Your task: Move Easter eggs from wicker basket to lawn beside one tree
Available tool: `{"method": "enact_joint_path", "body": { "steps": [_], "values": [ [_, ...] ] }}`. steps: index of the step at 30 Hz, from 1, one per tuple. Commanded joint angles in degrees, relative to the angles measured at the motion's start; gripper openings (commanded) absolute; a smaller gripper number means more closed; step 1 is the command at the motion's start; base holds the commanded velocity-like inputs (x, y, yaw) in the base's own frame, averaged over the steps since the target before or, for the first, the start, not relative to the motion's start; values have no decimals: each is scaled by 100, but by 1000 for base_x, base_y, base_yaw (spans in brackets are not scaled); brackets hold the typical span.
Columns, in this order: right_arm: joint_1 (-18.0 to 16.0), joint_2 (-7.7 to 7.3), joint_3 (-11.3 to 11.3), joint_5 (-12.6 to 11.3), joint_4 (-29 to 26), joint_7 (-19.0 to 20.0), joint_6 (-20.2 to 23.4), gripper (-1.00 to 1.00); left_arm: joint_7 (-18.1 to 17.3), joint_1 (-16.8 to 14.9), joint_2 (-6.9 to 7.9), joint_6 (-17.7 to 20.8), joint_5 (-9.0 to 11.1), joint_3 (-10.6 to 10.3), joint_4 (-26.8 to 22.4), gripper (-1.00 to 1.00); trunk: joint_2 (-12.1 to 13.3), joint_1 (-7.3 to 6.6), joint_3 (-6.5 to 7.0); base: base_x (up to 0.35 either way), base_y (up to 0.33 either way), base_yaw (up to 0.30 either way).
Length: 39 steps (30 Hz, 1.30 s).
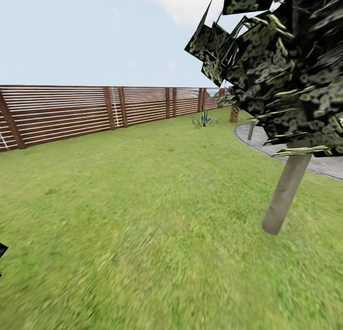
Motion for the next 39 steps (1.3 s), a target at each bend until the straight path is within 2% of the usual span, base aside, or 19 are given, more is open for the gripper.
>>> {"method": "enact_joint_path", "body": {
  "steps": [1, 8, 24, 39],
  "values": [
    [-1, 0, 1, 23, 1, -4, -3, 100, -4, 3, 1, -2, -1, 0, -10, 100, -1, 4, -3, 341, 0, 26],
    [-1, 0, 1, 23, 1, -4, -3, 100, -4, 3, 1, -2, -1, 0, -10, 100, -1, 4, -3, 341, 0, 29],
    [-1, 0, -4, 22, 1, -2, -3, 100, -4, 3, 1, -2, -1, 0, -10, 100, -1, 4, -3, 341, 0, 226],
    [-1, -35, -28, 9, 1, 5, -2, 100, -4, 3, -8, 0, -1, 0, -10, 100, -1, 4, -3, 341, 0, 12]
  ]
}}
